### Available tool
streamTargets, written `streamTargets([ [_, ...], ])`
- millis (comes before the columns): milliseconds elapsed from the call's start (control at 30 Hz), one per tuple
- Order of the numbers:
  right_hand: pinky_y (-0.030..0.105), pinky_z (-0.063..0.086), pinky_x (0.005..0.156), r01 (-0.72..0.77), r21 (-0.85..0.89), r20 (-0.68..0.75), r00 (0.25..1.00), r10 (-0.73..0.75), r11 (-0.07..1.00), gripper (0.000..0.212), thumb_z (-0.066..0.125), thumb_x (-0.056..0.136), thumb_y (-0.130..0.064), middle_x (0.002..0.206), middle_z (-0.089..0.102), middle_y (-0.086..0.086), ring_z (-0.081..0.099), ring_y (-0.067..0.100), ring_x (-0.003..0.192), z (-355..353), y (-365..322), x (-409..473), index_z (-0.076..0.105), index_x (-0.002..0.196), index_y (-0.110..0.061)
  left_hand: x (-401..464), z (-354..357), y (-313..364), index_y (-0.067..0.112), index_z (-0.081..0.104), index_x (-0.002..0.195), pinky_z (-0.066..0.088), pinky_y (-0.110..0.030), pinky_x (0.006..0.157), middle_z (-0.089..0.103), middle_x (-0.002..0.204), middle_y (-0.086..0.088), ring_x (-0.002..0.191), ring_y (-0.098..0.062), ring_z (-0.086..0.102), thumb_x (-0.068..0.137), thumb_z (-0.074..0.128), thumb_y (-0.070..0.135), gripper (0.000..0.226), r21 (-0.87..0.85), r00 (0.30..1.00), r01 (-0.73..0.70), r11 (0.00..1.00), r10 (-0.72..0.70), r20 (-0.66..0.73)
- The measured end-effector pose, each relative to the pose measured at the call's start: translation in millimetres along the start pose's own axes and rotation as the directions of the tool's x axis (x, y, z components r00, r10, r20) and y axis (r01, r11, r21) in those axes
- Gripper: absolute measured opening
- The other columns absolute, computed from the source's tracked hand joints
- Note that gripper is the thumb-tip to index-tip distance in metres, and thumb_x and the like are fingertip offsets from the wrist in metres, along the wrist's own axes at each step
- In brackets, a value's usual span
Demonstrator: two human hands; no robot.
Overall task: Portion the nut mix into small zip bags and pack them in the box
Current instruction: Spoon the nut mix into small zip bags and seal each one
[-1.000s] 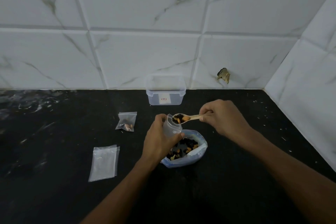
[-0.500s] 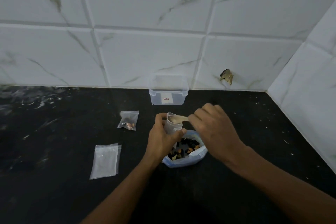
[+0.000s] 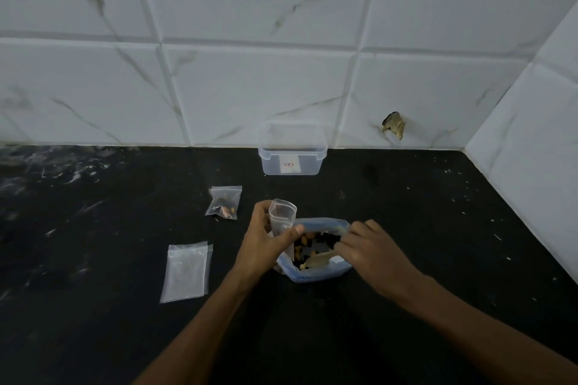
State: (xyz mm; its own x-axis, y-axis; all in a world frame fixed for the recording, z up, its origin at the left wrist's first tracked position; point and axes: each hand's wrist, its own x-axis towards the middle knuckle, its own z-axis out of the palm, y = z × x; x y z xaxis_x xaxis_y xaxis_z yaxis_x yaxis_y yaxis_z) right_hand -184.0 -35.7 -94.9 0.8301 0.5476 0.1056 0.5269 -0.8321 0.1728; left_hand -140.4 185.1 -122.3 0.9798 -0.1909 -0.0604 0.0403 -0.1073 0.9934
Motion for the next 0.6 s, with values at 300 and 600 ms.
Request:
streamTargets([
  [300,0.030,0.051,0.068,0.080,-0.027,-0.070,0.994,-0.082,0.996,0.020,0.081,0.066,-0.018,0.079,0.068,-0.003,0.061,0.016,0.077,26.1,-5.3,4.0,0.071,0.083,-0.020,3.9,0.2,-7.4,0.037,0.045,0.114,0.058,-0.032,0.083,0.058,0.118,0.005,0.107,-0.012,0.063,0.081,0.077,0.024,0.048,-0.035,0.998,0.030,0.999,-0.028,0.056],
  [600,0.027,0.048,0.057,-0.171,0.011,0.006,0.985,0.171,0.985,0.026,0.086,0.057,-0.013,0.073,0.066,-0.002,0.058,0.015,0.067,35.3,12.4,-4.1,0.071,0.077,-0.020,6.9,-2.6,-11.7,0.040,0.046,0.113,0.058,-0.034,0.084,0.058,0.121,0.006,0.109,-0.013,0.063,0.075,0.079,0.034,0.051,-0.047,0.995,0.070,0.996,-0.067,0.068],
])
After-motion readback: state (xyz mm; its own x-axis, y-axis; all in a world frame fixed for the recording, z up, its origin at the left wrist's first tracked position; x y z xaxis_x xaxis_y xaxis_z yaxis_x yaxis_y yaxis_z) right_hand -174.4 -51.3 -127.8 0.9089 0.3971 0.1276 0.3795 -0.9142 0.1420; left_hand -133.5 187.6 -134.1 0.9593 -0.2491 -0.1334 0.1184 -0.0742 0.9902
